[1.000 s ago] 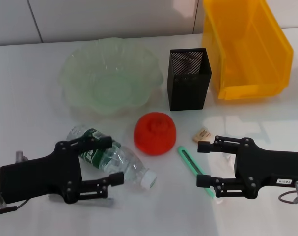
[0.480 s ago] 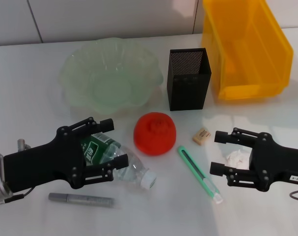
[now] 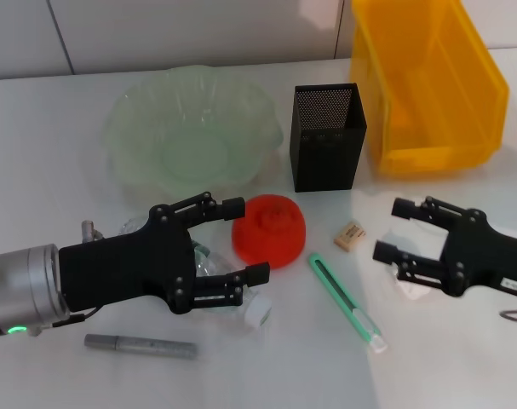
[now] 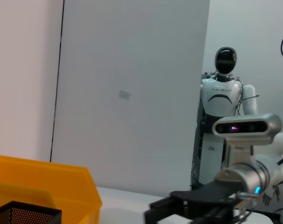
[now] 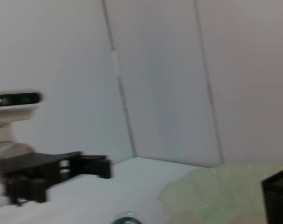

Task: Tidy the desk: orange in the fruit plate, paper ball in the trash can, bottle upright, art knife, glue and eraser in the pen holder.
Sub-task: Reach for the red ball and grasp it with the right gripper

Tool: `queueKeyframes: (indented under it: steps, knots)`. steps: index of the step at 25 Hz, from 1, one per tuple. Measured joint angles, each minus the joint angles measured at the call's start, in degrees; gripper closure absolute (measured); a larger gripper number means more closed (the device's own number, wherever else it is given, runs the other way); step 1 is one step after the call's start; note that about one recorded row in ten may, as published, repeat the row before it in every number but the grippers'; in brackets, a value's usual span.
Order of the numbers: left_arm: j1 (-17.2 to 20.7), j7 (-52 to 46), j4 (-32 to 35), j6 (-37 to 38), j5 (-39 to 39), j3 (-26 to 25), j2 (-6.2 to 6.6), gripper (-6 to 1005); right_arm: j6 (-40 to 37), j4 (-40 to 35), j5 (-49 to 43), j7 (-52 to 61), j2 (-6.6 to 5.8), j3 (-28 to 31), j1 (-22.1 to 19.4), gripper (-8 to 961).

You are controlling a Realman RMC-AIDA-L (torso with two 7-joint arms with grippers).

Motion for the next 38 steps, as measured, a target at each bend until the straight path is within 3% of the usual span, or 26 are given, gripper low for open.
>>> queueKeyframes:
  steps: [7,24,38]
  knots:
    - [2.8,-0.5,0.2,0.9,0.0,-0.2,0.36,161,7.9,9.9,3.7,-8.5,0.14,0.0,4.8,206]
    - [3.6,-0.1,-0.5,1.0,0.8,0.0,0.24,168,21.4,16.6,3.1,-8.9,0.20,-5.9,13.4,215]
    - [4.1,0.0,-0.5,1.0,0.9,0.0,0.32,175,27.2,20.0,3.0,-9.9,0.26,-6.8,16.6,222]
